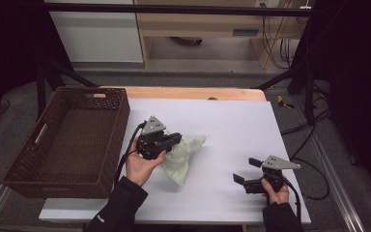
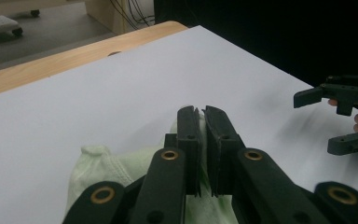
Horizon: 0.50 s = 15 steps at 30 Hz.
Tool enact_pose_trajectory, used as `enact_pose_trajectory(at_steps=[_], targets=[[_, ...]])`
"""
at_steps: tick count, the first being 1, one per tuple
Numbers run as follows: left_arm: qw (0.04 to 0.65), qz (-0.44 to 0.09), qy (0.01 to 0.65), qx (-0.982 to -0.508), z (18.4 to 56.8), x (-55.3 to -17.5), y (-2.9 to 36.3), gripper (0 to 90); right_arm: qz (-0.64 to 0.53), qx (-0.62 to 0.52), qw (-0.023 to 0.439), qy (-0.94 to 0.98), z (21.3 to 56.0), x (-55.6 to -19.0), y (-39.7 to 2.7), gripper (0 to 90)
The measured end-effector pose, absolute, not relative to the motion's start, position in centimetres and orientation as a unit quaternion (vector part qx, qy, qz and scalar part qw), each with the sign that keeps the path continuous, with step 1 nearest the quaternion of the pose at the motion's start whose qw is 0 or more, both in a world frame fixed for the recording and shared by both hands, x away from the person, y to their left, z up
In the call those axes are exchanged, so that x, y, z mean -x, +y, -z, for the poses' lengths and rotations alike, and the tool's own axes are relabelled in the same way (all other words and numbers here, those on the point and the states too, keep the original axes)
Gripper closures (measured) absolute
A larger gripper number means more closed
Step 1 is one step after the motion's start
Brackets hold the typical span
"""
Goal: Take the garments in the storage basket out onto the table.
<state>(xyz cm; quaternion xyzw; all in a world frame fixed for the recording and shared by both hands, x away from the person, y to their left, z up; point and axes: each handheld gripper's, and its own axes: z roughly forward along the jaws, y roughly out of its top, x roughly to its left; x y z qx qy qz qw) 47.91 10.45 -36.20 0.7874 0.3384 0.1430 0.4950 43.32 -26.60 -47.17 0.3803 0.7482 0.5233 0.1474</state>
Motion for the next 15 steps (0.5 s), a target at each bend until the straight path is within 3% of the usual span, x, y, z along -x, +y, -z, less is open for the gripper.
enact_pose_trajectory(at_steps=[15], targets=[[0.481, -0.132, 0.336, -0.799, 39.0, -48.3, 9.4, 84.5, -0.523, -0.380, 0.147, 0.749, 47.2, -43.3, -26.6, 4.2]])
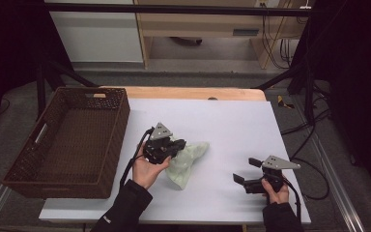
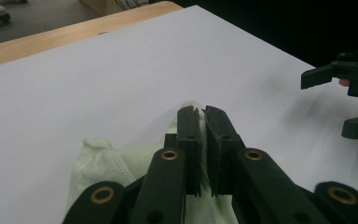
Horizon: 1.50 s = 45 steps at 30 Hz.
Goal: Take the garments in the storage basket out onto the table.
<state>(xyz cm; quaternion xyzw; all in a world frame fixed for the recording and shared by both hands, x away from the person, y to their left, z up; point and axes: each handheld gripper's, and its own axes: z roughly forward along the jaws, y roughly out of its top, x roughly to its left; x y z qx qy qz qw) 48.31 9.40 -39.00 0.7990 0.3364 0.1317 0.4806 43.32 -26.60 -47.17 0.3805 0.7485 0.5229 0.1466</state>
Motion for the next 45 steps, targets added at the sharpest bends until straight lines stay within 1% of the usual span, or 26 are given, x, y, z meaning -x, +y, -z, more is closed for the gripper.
enact_pose_trajectory(at_steps=[11, 15, 17, 20, 21, 23, 27, 30, 31, 33, 36, 40, 45], targets=[[0.463, -0.128, 0.337, -0.810, 40.9, -48.5, 9.3, 83.8, -0.521, -0.381, 0.146, 0.750, 47.2, -43.3, -26.6, 4.2], [0.459, -0.119, 0.335, -0.814, 41.4, -48.7, 9.2, 80.8, -0.521, -0.381, 0.146, 0.750, 47.2, -43.3, -26.6, 4.2], [0.453, -0.112, 0.331, -0.820, 41.6, -48.8, 9.2, 75.6, -0.521, -0.380, 0.146, 0.750, 47.2, -43.3, -26.6, 4.2], [0.453, -0.119, 0.328, -0.820, 41.6, -48.7, 9.3, 68.5, -0.522, -0.381, 0.146, 0.750, 47.2, -43.3, -26.6, 4.2], [0.455, -0.118, 0.326, -0.820, 41.6, -48.7, 9.3, 63.1, -0.522, -0.381, 0.146, 0.749, 47.2, -43.3, -26.6, 4.2], [0.463, -0.120, 0.318, -0.819, 41.5, -48.6, 9.5, 56.3, -0.523, -0.381, 0.147, 0.748, 47.2, -43.3, -26.6, 4.2], [0.486, -0.136, 0.309, -0.806, 41.1, -48.2, 10.0, 34.6, -0.523, -0.381, 0.147, 0.748, 47.2, -43.3, -26.6, 4.2], [0.496, -0.127, 0.312, -0.800, 40.8, -48.1, 10.5, 23.9, -0.523, -0.381, 0.147, 0.748, 47.2, -43.3, -26.6, 4.1], [0.496, -0.126, 0.311, -0.801, 40.7, -48.0, 10.6, 18.4, -0.524, -0.381, 0.147, 0.748, 47.2, -43.3, -26.6, 4.1], [0.494, -0.124, 0.312, -0.802, 40.5, -47.9, 10.8, 12.1, -0.524, -0.382, 0.145, 0.747, 47.1, -43.3, -26.6, 4.1], [0.493, -0.119, 0.317, -0.801, 40.3, -47.9, 11.4, 6.0, -0.524, -0.381, 0.146, 0.748, 47.1, -43.3, -26.6, 4.0], [0.501, -0.123, 0.327, -0.791, 40.1, -47.7, 12.5, 0.9, -0.525, -0.382, 0.145, 0.747, 47.1, -43.3, -26.6, 3.8], [0.509, -0.124, 0.336, -0.783, 39.8, -47.3, 13.8, 0.5, -0.525, -0.381, 0.143, 0.747, 47.1, -43.2, -26.5, 3.5]])
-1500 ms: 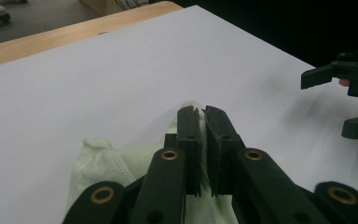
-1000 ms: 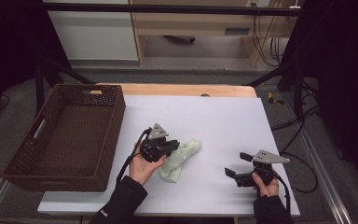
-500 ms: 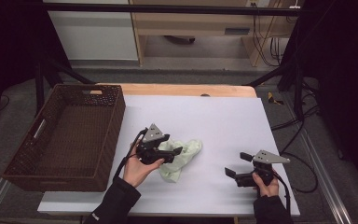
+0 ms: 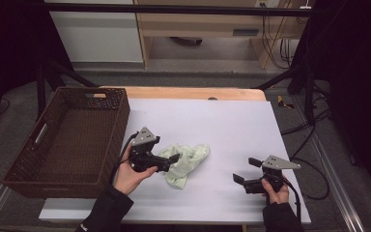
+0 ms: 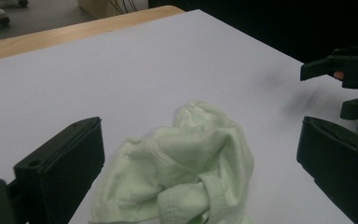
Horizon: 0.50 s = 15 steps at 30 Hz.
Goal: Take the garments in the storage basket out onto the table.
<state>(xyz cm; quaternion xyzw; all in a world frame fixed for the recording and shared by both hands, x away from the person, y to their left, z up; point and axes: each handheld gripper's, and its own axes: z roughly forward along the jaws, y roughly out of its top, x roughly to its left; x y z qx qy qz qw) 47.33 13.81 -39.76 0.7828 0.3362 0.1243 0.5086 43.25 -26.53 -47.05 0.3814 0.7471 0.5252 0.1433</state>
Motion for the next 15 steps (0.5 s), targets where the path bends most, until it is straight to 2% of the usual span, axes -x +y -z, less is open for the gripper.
enact_pose_trajectory(at_steps=[15], targets=[[0.513, -0.129, 0.337, -0.779, 41.4, -45.7, 16.9, 0.5, -0.526, -0.379, 0.141, 0.749, 47.0, -43.2, -26.2, 2.5]])
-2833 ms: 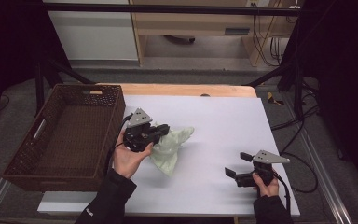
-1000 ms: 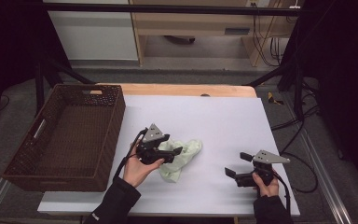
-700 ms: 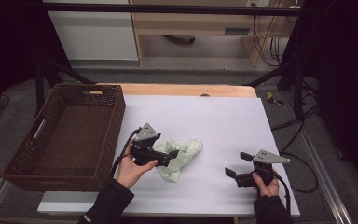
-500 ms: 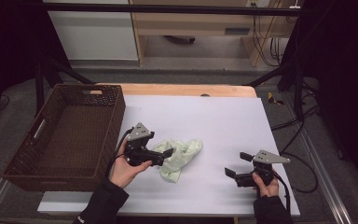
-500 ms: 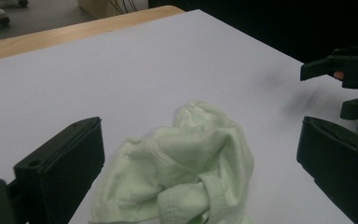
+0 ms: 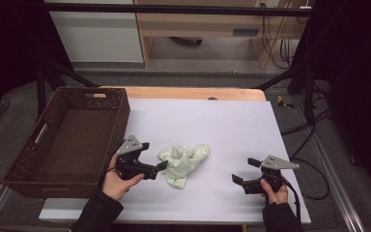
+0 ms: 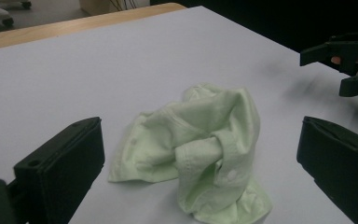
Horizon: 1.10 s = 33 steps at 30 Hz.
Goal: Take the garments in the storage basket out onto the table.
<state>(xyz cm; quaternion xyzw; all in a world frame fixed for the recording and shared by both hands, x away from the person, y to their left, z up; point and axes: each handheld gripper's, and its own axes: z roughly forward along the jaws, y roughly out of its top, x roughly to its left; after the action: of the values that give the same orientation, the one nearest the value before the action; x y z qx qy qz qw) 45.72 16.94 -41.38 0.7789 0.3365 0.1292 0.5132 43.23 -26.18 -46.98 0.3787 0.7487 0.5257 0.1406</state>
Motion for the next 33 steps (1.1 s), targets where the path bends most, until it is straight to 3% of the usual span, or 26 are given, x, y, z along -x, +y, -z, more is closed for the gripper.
enact_pose_trajectory(at_steps=[23, 33], targets=[[0.496, -0.107, 0.346, -0.789, 44.6, -45.0, 18.2, 0.6, -0.525, -0.358, 0.127, 0.762, 46.6, -43.1, -23.5, 2.0], [0.478, -0.090, 0.352, -0.800, 46.3, -45.5, 17.4, 5.8, -0.516, -0.344, 0.112, 0.776, 46.7, -42.9, -21.2, 2.4]])
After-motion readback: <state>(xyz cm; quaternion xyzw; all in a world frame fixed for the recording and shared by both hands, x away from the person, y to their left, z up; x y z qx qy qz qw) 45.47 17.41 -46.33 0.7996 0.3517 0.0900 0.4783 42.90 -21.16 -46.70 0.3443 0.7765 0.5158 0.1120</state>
